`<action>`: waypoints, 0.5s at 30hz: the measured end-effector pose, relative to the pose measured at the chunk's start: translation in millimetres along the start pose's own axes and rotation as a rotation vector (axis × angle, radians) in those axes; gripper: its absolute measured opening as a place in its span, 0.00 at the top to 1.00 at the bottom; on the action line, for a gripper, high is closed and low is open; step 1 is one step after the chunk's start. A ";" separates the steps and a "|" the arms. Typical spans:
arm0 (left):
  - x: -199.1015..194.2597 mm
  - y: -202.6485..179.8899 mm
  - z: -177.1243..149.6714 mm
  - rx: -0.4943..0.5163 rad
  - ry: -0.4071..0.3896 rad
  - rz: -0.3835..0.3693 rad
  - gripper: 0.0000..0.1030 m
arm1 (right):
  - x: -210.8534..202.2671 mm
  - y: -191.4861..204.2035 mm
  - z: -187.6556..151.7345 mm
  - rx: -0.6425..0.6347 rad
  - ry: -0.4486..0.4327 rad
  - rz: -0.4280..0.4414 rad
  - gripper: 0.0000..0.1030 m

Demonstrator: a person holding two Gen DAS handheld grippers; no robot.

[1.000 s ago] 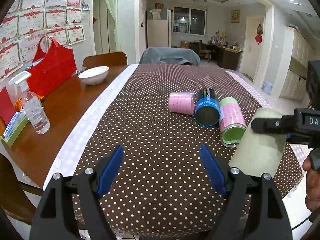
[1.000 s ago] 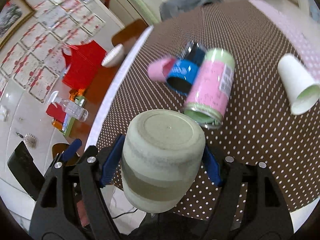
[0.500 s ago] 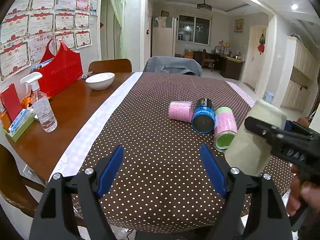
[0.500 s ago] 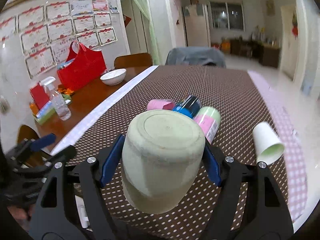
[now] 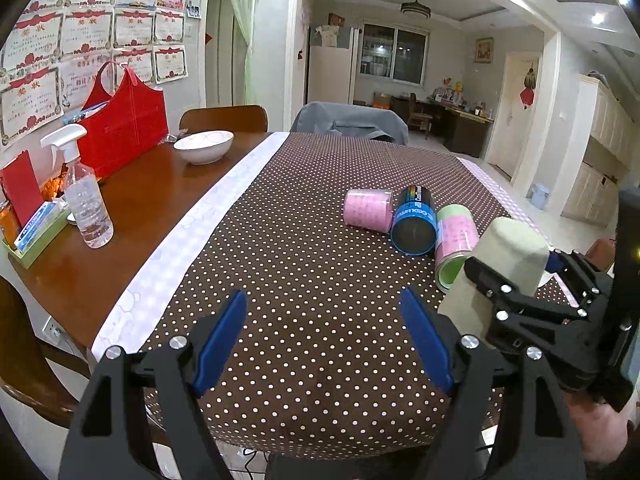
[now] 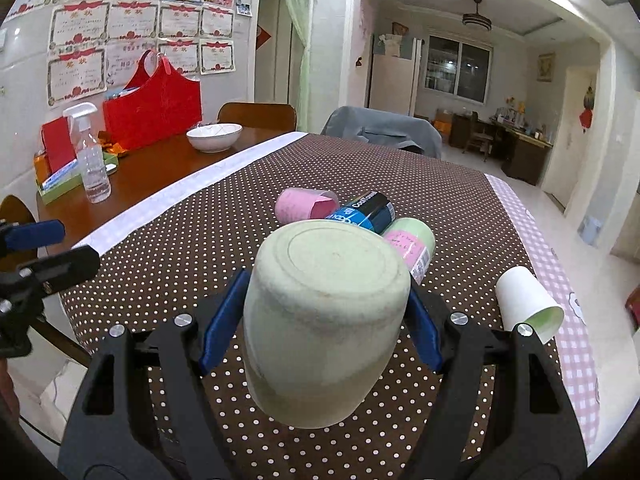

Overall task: Flip cup upside down
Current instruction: 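Turn the pale green cup rim-down with the right tool, then set the pale green cup upside down and open the right tool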

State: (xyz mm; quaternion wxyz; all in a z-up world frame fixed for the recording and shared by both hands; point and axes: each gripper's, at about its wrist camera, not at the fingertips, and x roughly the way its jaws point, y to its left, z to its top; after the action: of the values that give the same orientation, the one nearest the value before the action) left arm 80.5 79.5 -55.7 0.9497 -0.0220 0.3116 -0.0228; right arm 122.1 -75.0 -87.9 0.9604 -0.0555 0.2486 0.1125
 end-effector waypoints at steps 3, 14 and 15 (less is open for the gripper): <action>0.8 0.4 -0.9 0.001 0.004 0.000 0.24 | 7.2 2.1 -4.4 -0.007 0.017 0.002 0.30; -0.1 -0.5 -0.5 0.007 0.007 0.012 0.24 | 10.9 -0.9 -13.8 0.009 0.028 0.013 0.11; -0.8 -1.2 0.0 0.009 0.006 0.012 0.24 | 7.5 -2.8 -12.3 0.022 0.019 0.022 0.09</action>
State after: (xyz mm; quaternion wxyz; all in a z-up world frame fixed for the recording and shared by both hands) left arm 79.8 78.3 -55.2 0.9490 -0.0158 0.3143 -0.0184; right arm 123.5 -78.3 -102.1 0.9573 -0.0434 0.2593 0.1200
